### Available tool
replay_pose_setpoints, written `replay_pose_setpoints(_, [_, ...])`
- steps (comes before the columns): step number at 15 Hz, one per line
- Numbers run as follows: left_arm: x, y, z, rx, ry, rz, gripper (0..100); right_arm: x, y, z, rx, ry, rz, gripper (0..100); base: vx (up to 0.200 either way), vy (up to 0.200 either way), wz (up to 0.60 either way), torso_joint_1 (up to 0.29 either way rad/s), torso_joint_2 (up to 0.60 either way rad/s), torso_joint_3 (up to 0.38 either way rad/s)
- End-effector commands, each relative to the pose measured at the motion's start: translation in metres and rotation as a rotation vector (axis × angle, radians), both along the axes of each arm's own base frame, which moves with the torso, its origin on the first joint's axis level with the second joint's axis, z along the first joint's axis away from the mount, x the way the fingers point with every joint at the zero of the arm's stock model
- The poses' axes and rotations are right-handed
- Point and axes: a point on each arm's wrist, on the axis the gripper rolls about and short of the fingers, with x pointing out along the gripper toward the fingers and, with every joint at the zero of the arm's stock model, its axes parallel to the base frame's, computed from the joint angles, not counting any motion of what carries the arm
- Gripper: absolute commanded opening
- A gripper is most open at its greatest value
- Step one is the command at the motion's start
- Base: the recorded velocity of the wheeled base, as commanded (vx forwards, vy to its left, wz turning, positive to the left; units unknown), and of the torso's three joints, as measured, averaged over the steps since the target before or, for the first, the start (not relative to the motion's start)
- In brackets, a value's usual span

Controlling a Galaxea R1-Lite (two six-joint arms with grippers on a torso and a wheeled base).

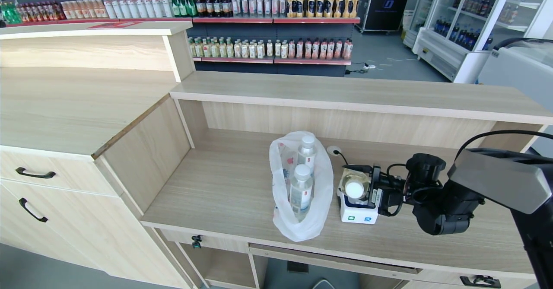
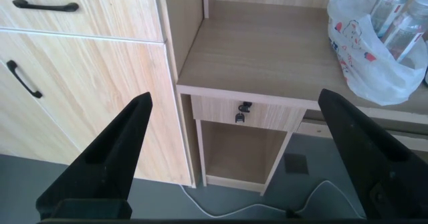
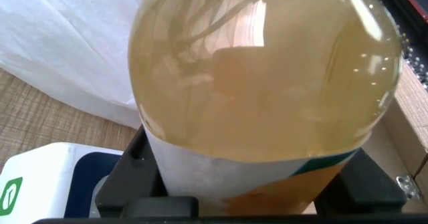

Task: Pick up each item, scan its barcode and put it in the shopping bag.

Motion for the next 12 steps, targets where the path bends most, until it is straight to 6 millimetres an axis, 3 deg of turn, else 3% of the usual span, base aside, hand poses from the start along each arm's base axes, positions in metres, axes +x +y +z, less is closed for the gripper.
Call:
replay_pose_setpoints(1, [0.0,0.0,0.0,0.0,-0.001,0.0,100,0.0,0.0,0.006,0.002,-0.016,0.0,0,0.0,0.0,0.0,0.0,0.0,0.0])
replay_pose_setpoints(3, [0.0,0.0,0.0,0.0,-0.001,0.0,100,-0.004,-0.01,0.045,0.045,-0.003,-0.028,0,0.0,0.0,0.0,0.0,0.0,0.0])
replay_pose_setpoints(5, [0.0,0.0,0.0,0.0,-0.001,0.0,100,-0.016,-0.025,0.101,0.118,0.08,-0.062,0,0.0,0.0,0.0,0.0,0.0,0.0])
replay_pose_setpoints(7, [0.0,0.0,0.0,0.0,-0.001,0.0,100,-0.04,-0.03,0.16,0.223,0.23,-0.107,0,0.0,0.0,0.0,0.0,0.0,0.0])
replay_pose_setpoints(9, [0.0,0.0,0.0,0.0,-0.001,0.0,100,-0.061,-0.033,0.2,0.368,0.318,-0.267,0,0.0,0.0,0.0,0.0,0.0,0.0])
replay_pose_setpoints(10, [0.0,0.0,0.0,0.0,-0.001,0.0,100,-0.071,-0.035,0.21,0.498,0.385,-0.415,0,0.0,0.0,0.0,0.0,0.0,0.0])
replay_pose_setpoints(12, [0.0,0.0,0.0,0.0,-0.001,0.0,100,-0.08,-0.041,0.21,0.766,0.497,-0.769,0,0.0,0.0,0.0,0.0,0.0,0.0])
